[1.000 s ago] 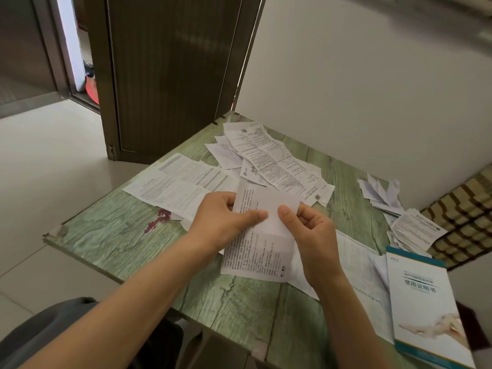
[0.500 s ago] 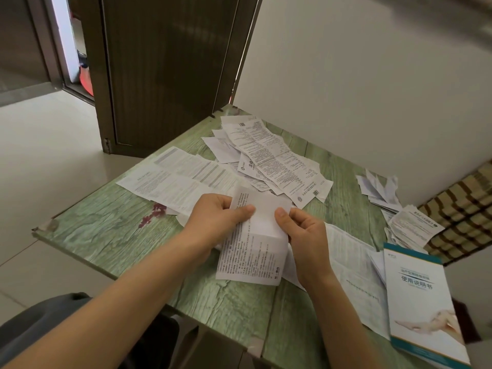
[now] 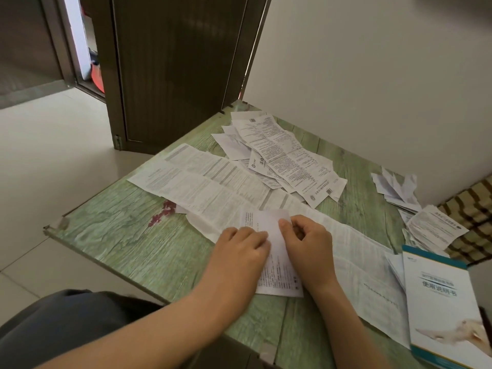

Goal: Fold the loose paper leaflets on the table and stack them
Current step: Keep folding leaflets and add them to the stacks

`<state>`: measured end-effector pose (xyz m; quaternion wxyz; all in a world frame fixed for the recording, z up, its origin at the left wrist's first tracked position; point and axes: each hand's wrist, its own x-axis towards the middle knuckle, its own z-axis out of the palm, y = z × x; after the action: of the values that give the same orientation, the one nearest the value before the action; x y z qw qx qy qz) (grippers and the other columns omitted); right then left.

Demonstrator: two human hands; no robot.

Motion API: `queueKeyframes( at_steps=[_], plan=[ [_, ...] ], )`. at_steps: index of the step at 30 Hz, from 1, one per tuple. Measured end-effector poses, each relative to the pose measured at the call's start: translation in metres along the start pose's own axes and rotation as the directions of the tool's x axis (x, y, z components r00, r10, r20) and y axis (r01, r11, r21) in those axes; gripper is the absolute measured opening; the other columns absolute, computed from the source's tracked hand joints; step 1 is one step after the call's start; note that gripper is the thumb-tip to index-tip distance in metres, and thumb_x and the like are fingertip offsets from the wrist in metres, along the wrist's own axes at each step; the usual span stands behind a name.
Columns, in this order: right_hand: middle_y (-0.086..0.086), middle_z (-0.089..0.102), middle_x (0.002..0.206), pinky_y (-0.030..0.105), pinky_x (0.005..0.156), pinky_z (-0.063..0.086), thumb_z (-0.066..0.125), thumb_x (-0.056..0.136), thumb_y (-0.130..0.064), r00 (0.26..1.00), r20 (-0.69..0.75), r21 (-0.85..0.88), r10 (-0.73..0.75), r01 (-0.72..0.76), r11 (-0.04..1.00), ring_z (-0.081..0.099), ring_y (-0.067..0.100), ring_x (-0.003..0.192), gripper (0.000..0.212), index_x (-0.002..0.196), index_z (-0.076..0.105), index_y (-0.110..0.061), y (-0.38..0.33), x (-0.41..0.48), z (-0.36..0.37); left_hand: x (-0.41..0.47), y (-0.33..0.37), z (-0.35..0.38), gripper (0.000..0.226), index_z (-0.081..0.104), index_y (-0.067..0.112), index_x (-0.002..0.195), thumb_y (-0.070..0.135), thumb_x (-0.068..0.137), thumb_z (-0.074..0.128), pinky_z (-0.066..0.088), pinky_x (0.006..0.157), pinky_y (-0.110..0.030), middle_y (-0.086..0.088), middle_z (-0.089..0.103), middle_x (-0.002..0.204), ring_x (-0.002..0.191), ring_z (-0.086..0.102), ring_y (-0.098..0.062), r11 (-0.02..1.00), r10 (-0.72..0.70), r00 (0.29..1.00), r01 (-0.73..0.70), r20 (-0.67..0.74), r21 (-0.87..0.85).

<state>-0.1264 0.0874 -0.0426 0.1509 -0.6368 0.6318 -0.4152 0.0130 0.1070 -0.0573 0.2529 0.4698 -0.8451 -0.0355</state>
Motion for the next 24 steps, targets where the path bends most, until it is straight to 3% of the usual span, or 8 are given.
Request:
queueKeyframes(
  at_steps=[4, 9, 11, 12, 14, 15, 18, 24],
  plan=[
    [-0.003, 0.041, 0.048, 0.013, 0.044, 0.032, 0.058, 0.092, -0.012, 0.999, 0.027, -0.001, 0.027, -0.027, 1.000, 0.038, 0.006, 0.044, 0.036, 0.057, 0.050, -0.005, 0.003, 0.001, 0.000, 0.001, -0.016, -0.014, 0.021, 0.074, 0.024, 0.067, 0.035, 0.055, 0.086, 0.049, 0.059, -0.027, 0.011, 0.072, 0.079, 0.069, 0.065, -0.016, 0.993, -0.101, 0.994, 0.103, -0.040, 0.050],
    [0.000, 0.043, 0.050, 0.016, 0.044, 0.032, 0.058, 0.092, -0.015, 0.999, 0.042, -0.021, 0.030, -0.029, 0.999, 0.038, 0.007, 0.045, 0.037, 0.058, 0.049, -0.004, 0.004, 0.003, 0.000, 0.001, -0.022, -0.025, 0.016, 0.072, 0.026, 0.066, 0.040, 0.065, 0.064, 0.033, 0.067, -0.030, 0.014, 0.070, 0.076, 0.069, 0.061, -0.016, 0.981, -0.145, 0.988, 0.137, 0.048, 0.139],
    [0.000, 0.043, 0.051, 0.016, 0.044, 0.032, 0.057, 0.092, -0.016, 0.998, 0.045, -0.021, 0.037, -0.036, 0.999, 0.038, 0.007, 0.045, 0.037, 0.058, 0.049, -0.005, 0.005, 0.002, 0.000, 0.003, -0.021, -0.032, 0.030, 0.073, 0.025, 0.077, 0.045, 0.076, 0.051, 0.026, 0.070, -0.031, 0.013, 0.071, 0.086, 0.078, 0.061, -0.018, 0.970, -0.176, 0.980, 0.155, 0.097, 0.189],
    [0.000, 0.043, 0.051, 0.015, 0.044, 0.032, 0.057, 0.092, -0.016, 0.998, 0.046, -0.019, 0.039, -0.038, 0.999, 0.038, 0.007, 0.045, 0.037, 0.058, 0.048, -0.007, 0.004, 0.002, 0.000, 0.006, -0.019, -0.037, 0.036, 0.072, 0.024, 0.093, 0.046, 0.084, 0.045, 0.026, 0.077, -0.032, 0.011, 0.069, 0.103, 0.092, 0.058, -0.021, 0.968, -0.197, 0.971, 0.171, 0.137, 0.181],
    [0.000, 0.043, 0.051, 0.015, 0.044, 0.032, 0.057, 0.092, -0.015, 0.998, 0.046, -0.015, 0.045, -0.044, 0.999, 0.037, 0.007, 0.045, 0.037, 0.057, 0.047, -0.009, 0.004, 0.002, 0.000, 0.010, -0.024, -0.040, 0.046, 0.053, 0.023, 0.130, 0.049, 0.095, 0.036, 0.023, 0.096, -0.033, 0.010, 0.047, 0.140, 0.123, 0.038, -0.021, 0.968, -0.200, 0.953, 0.156, 0.229, 0.198],
    [0.000, 0.043, 0.051, 0.015, 0.044, 0.032, 0.057, 0.092, -0.015, 0.998, 0.047, -0.011, 0.048, -0.048, 0.999, 0.038, 0.007, 0.045, 0.037, 0.057, 0.047, -0.008, 0.003, 0.002, 0.001, 0.013, -0.026, -0.042, 0.052, 0.043, 0.023, 0.137, 0.052, 0.096, 0.033, 0.020, 0.101, -0.033, 0.010, 0.036, 0.147, 0.129, 0.030, -0.020, 0.968, -0.187, 0.936, 0.125, 0.297, 0.216],
    [-0.003, 0.041, 0.050, 0.015, 0.044, 0.032, 0.057, 0.092, -0.014, 0.998, 0.042, -0.005, 0.056, -0.055, 0.998, 0.038, 0.006, 0.045, 0.039, 0.056, 0.044, -0.012, 0.002, 0.002, 0.000, 0.021, -0.033, -0.045, 0.058, 0.033, 0.024, 0.142, 0.057, 0.095, 0.029, 0.013, 0.111, -0.037, 0.008, 0.024, 0.155, 0.139, 0.018, -0.020, 0.961, -0.121, 0.911, 0.007, 0.395, 0.278],
    [-0.005, 0.037, 0.049, 0.015, 0.044, 0.032, 0.057, 0.093, -0.014, 0.997, 0.044, -0.017, 0.065, -0.065, 0.998, 0.036, 0.004, 0.043, 0.042, 0.055, 0.039, -0.015, -0.001, 0.002, -0.001, 0.014, -0.030, -0.039, 0.064, 0.007, 0.017, 0.150, 0.053, 0.098, 0.014, -0.007, 0.118, -0.043, 0.000, -0.004, 0.160, 0.145, -0.013, -0.022, 0.942, -0.155, 0.888, 0.001, 0.432, 0.336]
  ],
)
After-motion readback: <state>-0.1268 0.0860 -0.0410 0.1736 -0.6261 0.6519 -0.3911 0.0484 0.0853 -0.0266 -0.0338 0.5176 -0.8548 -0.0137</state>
